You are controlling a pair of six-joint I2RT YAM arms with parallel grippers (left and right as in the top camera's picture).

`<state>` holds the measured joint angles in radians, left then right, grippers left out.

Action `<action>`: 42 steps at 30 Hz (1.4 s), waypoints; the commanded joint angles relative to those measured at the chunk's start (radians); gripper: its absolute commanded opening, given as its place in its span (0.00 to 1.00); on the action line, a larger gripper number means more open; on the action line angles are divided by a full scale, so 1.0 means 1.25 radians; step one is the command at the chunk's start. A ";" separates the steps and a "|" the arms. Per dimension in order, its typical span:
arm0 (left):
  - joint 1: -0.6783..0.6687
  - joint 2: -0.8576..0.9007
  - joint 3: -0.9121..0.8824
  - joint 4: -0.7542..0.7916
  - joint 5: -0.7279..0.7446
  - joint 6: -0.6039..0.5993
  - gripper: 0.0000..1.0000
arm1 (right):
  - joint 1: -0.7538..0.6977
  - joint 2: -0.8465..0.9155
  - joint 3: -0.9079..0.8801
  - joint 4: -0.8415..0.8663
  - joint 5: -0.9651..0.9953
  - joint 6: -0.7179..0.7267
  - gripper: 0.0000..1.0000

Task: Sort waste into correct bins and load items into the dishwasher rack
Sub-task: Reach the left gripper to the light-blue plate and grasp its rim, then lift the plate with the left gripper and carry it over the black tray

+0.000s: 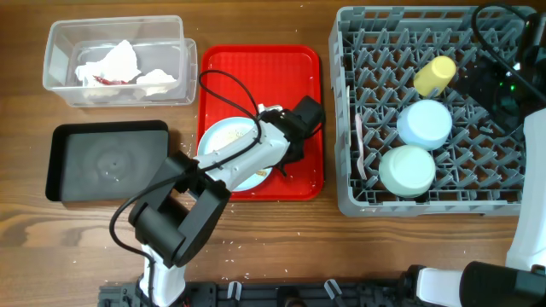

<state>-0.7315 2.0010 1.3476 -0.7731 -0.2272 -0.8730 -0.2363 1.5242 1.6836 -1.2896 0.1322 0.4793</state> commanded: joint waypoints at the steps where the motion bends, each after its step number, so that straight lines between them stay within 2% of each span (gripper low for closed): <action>1: -0.005 0.009 -0.002 0.003 -0.027 0.005 0.34 | 0.000 0.008 0.008 0.002 0.011 0.015 1.00; 8: -0.028 0.009 -0.002 0.012 -0.044 0.005 0.17 | 0.000 0.008 0.008 0.002 0.011 0.014 1.00; 18: -0.051 0.009 -0.002 0.012 -0.092 0.005 0.18 | 0.000 0.008 0.008 0.002 0.011 0.015 1.00; 22: -0.050 0.010 -0.002 0.012 -0.092 0.005 0.23 | 0.000 0.008 0.008 0.002 0.011 0.014 1.00; 23: -0.050 0.011 -0.002 0.012 -0.093 0.005 0.22 | 0.000 0.008 0.008 0.002 0.011 0.015 1.00; 25: -0.050 0.019 -0.002 0.011 -0.105 0.005 0.13 | 0.000 0.008 0.008 0.002 0.011 0.014 1.00; 29: -0.050 0.037 -0.002 0.008 -0.107 0.005 0.12 | 0.000 0.008 0.008 0.002 0.011 0.014 1.00; 31: -0.050 0.039 -0.002 0.001 -0.107 0.005 0.04 | 0.000 0.008 0.008 0.002 0.011 0.015 1.00; 42: -0.051 0.036 0.000 -0.009 -0.138 0.005 0.04 | 0.000 0.008 0.008 0.002 0.011 0.014 1.00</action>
<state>-0.7937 2.0296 1.3479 -0.7712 -0.3782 -0.8650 -0.2367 1.5242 1.6836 -1.2896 0.1322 0.4793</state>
